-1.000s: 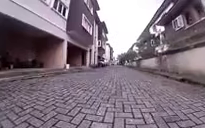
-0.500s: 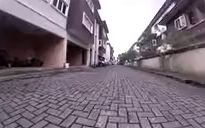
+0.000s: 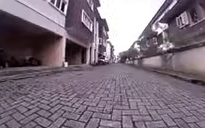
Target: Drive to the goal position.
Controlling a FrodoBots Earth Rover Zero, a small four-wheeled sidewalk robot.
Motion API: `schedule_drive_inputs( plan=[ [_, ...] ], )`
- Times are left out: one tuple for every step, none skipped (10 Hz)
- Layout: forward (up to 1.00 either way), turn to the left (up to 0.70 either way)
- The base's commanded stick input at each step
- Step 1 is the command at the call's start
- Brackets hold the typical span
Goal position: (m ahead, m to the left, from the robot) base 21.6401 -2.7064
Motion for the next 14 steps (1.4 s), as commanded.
schedule_drive_inputs(
  plan=[
    [0.50, 0.00],
    [0.50, 0.00],
    [0.50, 0.00],
    [0.50, 0.00],
    [0.50, 0.00],
    [0.50, 0.00],
    [0.50, 0.00],
    [0.50, 0.00],
    [0.50, 0.00],
    [0.50, 0.00],
    [0.50, 0.00],
    [0.50, 0.00],
    [0.50, 0.00],
    [0.50, 0.00]
  ],
)
